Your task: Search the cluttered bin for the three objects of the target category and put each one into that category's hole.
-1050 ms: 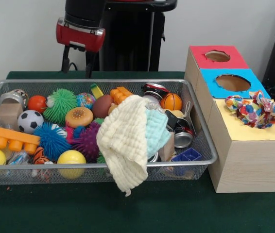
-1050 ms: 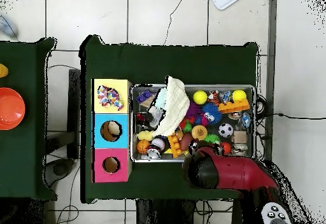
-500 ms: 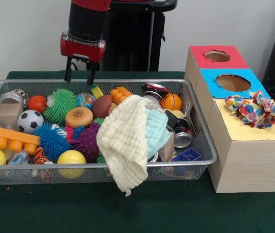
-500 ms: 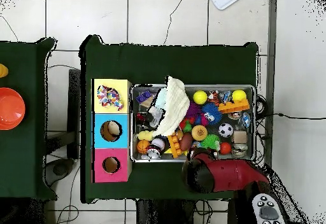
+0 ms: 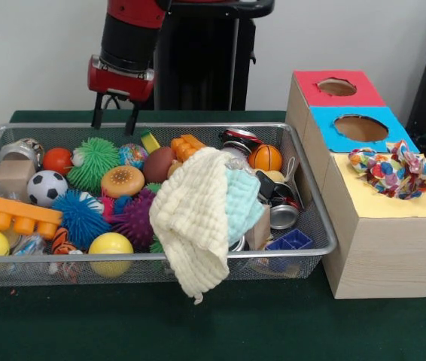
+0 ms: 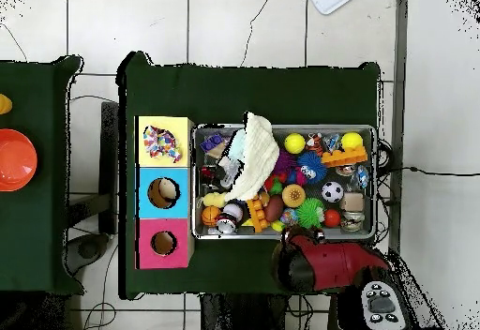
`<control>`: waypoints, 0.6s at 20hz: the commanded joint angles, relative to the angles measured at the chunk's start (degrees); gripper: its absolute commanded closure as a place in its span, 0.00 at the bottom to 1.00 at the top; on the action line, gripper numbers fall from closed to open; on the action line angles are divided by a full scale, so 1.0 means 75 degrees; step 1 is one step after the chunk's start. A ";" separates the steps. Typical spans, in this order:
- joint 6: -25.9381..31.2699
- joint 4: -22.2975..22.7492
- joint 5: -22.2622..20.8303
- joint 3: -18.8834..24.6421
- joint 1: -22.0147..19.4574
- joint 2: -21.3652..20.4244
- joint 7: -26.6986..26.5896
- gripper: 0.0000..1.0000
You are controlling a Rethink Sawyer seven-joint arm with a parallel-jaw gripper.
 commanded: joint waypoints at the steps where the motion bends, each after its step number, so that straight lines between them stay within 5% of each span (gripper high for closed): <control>1: -0.0205 -0.0678 -0.0437 0.0332 -0.0668 0.0148 0.0167 0.00; 6: 0.0891 0.0480 -0.0866 0.3085 -0.3072 -0.0836 -0.1989 0.00; 7: 0.1176 0.0583 -0.0801 0.3278 -0.3298 -0.0956 -0.2268 0.00; 12: 0.0004 -0.0464 -0.1719 0.1648 -0.2067 -0.0263 -0.0562 0.00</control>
